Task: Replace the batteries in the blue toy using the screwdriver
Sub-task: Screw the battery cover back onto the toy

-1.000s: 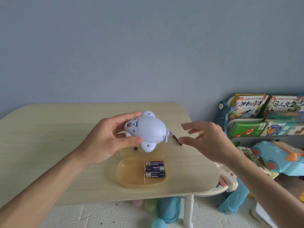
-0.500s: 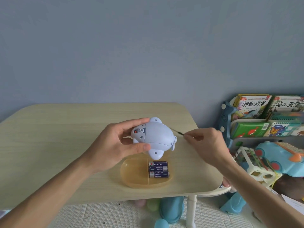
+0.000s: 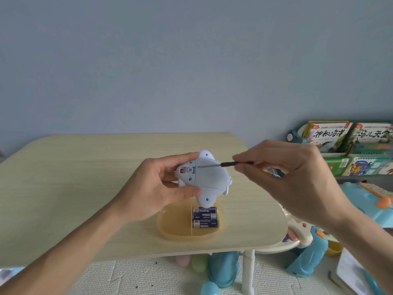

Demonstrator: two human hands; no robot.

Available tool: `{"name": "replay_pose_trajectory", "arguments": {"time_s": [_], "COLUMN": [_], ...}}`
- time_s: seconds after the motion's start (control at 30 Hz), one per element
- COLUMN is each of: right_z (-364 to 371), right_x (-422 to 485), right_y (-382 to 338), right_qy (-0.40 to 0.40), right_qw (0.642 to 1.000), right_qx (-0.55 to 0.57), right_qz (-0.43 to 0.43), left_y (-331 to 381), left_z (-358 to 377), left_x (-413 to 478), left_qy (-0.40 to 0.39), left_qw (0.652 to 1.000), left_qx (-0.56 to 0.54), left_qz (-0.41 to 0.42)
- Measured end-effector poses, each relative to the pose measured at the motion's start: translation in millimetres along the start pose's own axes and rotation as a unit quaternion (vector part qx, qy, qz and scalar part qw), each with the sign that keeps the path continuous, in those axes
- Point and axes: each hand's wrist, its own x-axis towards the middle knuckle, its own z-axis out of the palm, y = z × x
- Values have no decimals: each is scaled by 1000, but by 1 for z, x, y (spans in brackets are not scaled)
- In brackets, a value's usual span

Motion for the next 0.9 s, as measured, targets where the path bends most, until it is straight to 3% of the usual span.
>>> {"name": "replay_pose_trajectory", "arguments": {"time_s": [0.43,0.77,0.9], "right_z": [9,8,15], "right_x": [0,5,5], "right_y": [-4,-21,-21], "right_qy": [-12,-3,6], "right_qw": [998,984,988], "right_qx": [-38,-102,-106], "right_qz": [-52,-147,-109], "left_y": [6,10,14], "left_z": [1,4,4], "left_x": [-4,-4,-5], "left_qy": [0,14,18], "left_qw": [999,994,995], "left_qx": [38,106,92], "left_qz": [1,22,32]}}
